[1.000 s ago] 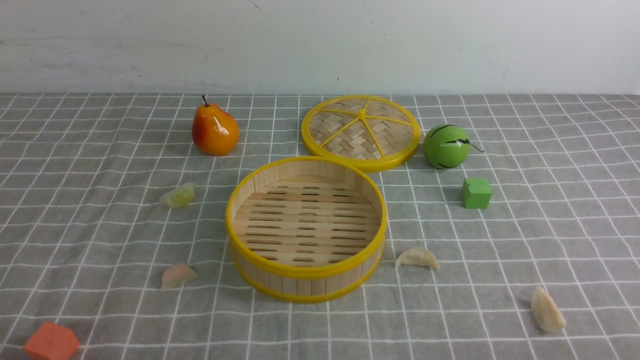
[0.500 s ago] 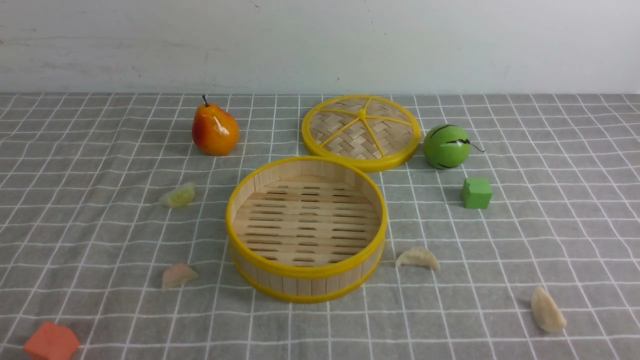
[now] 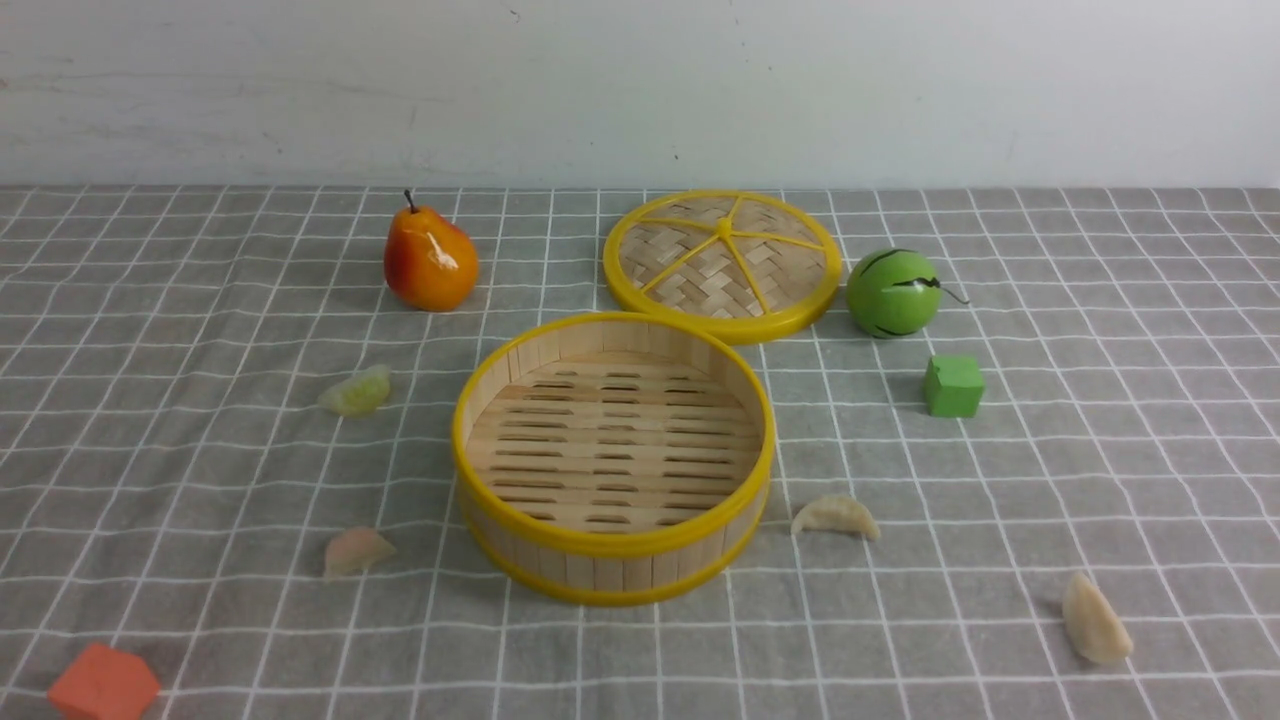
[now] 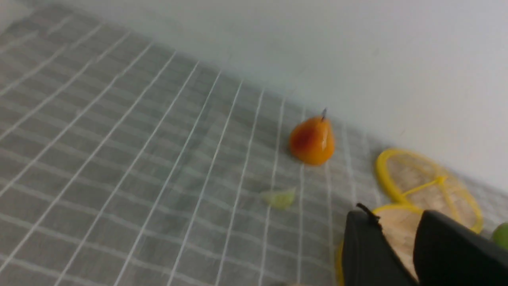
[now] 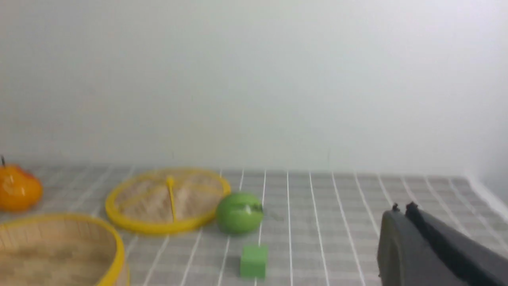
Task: Put the dumplings into the steamer on the table with the grey tablecloth.
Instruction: 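Reach for and grasp a dumpling on the table with the left gripper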
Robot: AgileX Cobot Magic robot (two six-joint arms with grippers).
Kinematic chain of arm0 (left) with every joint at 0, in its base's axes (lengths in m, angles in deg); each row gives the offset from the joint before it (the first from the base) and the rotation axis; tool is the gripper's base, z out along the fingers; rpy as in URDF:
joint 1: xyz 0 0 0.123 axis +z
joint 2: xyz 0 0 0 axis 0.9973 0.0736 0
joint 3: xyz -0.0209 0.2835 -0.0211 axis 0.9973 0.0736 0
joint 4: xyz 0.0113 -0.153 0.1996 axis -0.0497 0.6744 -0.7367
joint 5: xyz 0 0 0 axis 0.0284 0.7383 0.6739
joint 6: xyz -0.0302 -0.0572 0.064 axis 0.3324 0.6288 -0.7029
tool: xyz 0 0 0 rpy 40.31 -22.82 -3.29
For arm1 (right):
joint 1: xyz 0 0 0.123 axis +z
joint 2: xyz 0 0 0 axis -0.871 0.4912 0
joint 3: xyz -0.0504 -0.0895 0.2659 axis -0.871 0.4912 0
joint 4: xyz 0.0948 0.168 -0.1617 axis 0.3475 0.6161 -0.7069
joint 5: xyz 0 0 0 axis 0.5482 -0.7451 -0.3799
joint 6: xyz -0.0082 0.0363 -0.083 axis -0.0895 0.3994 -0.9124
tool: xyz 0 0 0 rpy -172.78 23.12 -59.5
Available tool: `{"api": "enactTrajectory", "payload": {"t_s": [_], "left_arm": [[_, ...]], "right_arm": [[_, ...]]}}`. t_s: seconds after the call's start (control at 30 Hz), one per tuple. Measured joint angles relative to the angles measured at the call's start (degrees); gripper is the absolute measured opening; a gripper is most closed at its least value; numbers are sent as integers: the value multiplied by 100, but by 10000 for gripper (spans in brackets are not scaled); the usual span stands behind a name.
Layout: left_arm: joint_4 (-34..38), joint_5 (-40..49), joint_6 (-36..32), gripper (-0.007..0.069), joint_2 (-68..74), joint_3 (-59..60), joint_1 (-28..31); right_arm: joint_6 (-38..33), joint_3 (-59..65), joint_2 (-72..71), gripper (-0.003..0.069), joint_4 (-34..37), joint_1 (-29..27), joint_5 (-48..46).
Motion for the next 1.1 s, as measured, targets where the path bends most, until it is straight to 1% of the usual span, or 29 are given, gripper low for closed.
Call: {"api": "enactTrajectory", "payload": {"t_s": [0.1, 0.17, 0.23, 0.27, 0.3, 0.37, 0.4, 0.43, 0.53, 0.6, 0.63, 0.67, 0.7, 0.73, 0.8, 0.83, 0.9, 1.0, 1.1], "left_arm": [[0, -138, 43, 192, 925, -37, 0], [55, -210, 66, 192, 1442, -130, 0], [156, -121, 2, 178, 2103, -399, -59], [182, -53, -41, 171, 2233, -471, -77], [297, 165, -318, 127, 2736, -817, -163], [496, 472, -740, 60, 3276, -1218, -208], [658, 649, -1004, 8, 3566, -1530, -215], [742, 727, -1220, -15, 3790, -1688, -215], [1223, 1090, -2111, -14, 4638, -2585, -215], [1485, 1350, -2604, -14, 5008, -3120, -215], [1653, 1587, -2954, -14, 5400, -3635, -215], [1772, 1792, -3205, -14, 5696, -4019, -215], [1795, 1834, -3249, -14, 5758, -4019, -215], [1904, 2116, -3531, -11, 6205, -4566, -215], [1970, 2540, -3911, 28, 6952, -5483, -215], [1969, 2540, -3942, 34, 7022, -5559, -215], [1957, 2968, -4232, 138, 7852, -6406, -215], [1726, 3488, -4409, 300, 8882, -7362, -215], [1514, 3850, -4462, 388, 9626, -8167, -220]], "right_arm": [[140, -114, 951, -4, 87, 22, -455], [175, -221, 1345, -4, 180, 74, -829], [141, -425, 1869, -4, 229, 194, -1439], [124, -475, 2022, -4, 229, 222, -1570], [-37, -696, 2365, -4, 229, 367, -2080], [-245, -945, 2779, -4, 272, 555, -2492], [-445, -1168, 3027, -4, 335, 679, -2753], [-526, -1228, 3140, -4, 355, 735, -2837], [-960, -1630, 3638, -3, 523, 931, -3037], [-1126, -1716, 3763, -3, 611, 948, -3056], [-1274, -1757, 3835, -3, 675, 948, -3083], [-1359, -1766, 3871, -3, 708, 951, -3107], [-1359, -1766, 3877, -3, 713, 951, -3106], [-1464, -1766, 3890, -3, 739, 951, -3127], [-1540, -1766, 3893, -3, 745, 951, -3132], [-1541, -1766, 3893, -3, 745, 951, -3132], [-1553, -1766, 3893, -3, 745, 951, -3121], [-1587, -1766, 3893, -3, 745, 951, -3120], [-1591, -1766, 3893, -2, 745, 951, -3120]]}}
